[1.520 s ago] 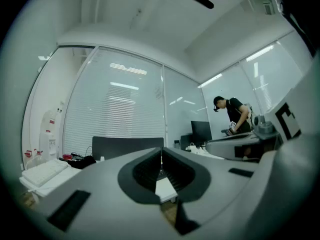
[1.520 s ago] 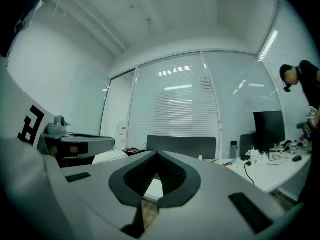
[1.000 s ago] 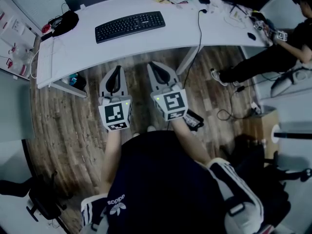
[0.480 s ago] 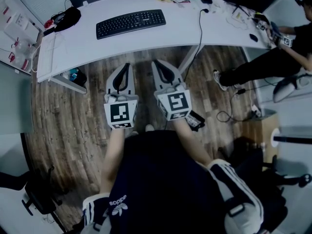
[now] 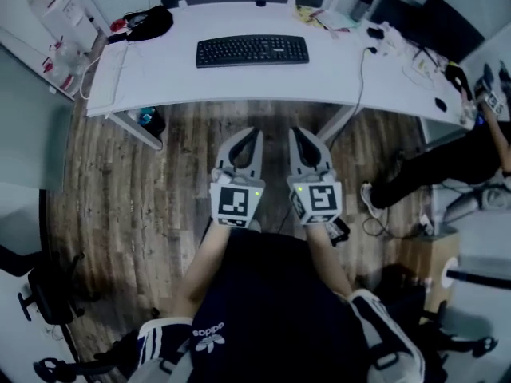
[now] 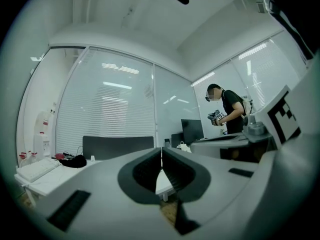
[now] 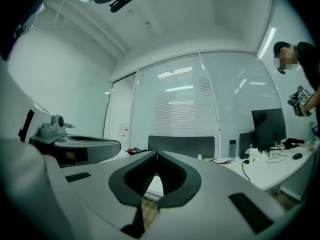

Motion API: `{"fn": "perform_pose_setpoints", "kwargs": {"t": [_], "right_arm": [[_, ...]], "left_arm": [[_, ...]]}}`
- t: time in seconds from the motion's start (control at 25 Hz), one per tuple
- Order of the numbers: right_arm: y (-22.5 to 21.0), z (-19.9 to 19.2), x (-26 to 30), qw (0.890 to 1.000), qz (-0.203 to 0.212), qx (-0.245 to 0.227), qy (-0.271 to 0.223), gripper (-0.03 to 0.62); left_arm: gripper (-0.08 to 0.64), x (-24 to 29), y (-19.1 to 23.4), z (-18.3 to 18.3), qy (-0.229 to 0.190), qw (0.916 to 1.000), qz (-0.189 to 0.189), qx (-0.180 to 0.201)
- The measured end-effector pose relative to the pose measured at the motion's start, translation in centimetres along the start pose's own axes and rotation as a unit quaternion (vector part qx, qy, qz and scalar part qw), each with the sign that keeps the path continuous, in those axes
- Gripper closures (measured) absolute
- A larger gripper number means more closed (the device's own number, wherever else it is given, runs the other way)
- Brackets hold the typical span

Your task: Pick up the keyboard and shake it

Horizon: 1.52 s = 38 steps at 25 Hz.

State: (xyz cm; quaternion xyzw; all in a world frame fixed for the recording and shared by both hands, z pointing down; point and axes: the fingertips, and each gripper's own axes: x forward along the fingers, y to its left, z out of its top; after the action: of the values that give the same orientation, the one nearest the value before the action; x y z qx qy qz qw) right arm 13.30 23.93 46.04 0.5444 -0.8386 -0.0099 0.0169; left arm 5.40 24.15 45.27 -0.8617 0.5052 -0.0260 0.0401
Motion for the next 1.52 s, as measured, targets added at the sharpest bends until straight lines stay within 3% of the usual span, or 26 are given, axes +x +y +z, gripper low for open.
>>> {"fn": "perform_pose_setpoints", "kwargs": {"t": [0.28,0.76,1.12,1.52], "right_arm": [[-0.7,-1.1,3.5,1.000,-0.012,0.003,0.013,0.588],[-0.7,0.9,12.7,1.000,-0.023,-0.009,0.012,0.588],[-1.1,-0.1,15.0,0.998,-0.051,-0.018,0.030,0.588],[-2.5,0.2,18.0,0.998,-0.061,-0.020,0.028,0.588]], "left_arm": [[0.552,2.8,3.1,-0.7,-0.007,0.9995,-0.015,-0.028],[0.552,8.1,12.9,0.2,-0.016,0.9988,-0.019,-0.043],[0.552,10.2,16.1,-1.7,0.004,0.9984,-0.029,-0.048],[0.552,12.3,19.0,-1.6,-0.006,0.9988,-0.023,-0.044]]}}
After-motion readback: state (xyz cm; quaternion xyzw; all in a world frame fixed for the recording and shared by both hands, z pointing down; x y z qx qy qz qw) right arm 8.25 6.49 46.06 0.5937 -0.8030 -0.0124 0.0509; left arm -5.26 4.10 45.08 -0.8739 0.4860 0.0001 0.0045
